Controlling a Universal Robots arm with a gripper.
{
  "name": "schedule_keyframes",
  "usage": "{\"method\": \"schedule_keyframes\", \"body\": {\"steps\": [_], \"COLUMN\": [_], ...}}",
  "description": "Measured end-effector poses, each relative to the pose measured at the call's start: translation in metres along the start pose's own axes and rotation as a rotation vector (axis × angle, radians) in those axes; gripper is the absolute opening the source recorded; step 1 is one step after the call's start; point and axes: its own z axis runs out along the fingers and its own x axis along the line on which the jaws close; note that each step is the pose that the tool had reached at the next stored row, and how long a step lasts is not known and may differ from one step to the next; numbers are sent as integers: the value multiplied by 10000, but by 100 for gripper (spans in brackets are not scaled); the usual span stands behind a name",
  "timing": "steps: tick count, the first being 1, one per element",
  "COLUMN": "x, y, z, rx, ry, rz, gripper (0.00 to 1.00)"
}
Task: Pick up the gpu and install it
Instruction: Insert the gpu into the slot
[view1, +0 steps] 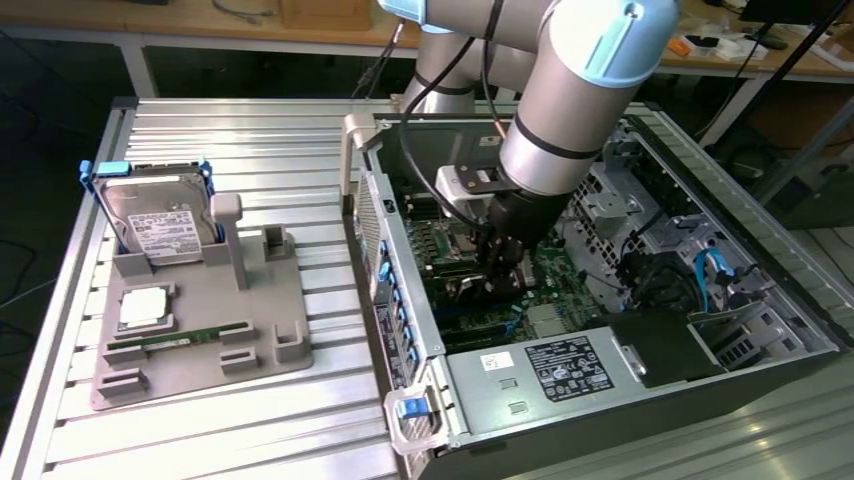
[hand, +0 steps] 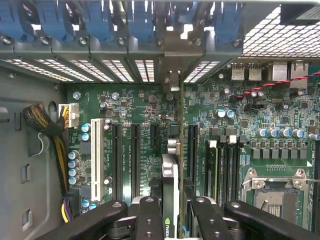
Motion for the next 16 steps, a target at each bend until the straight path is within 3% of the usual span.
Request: {"method": "schedule_keyframes", "body": {"steps": [16], "x": [-14], "y": [2], "z": [-84], "rx": [1], "ry": [2], "rz": [0], "gripper": [27]}}
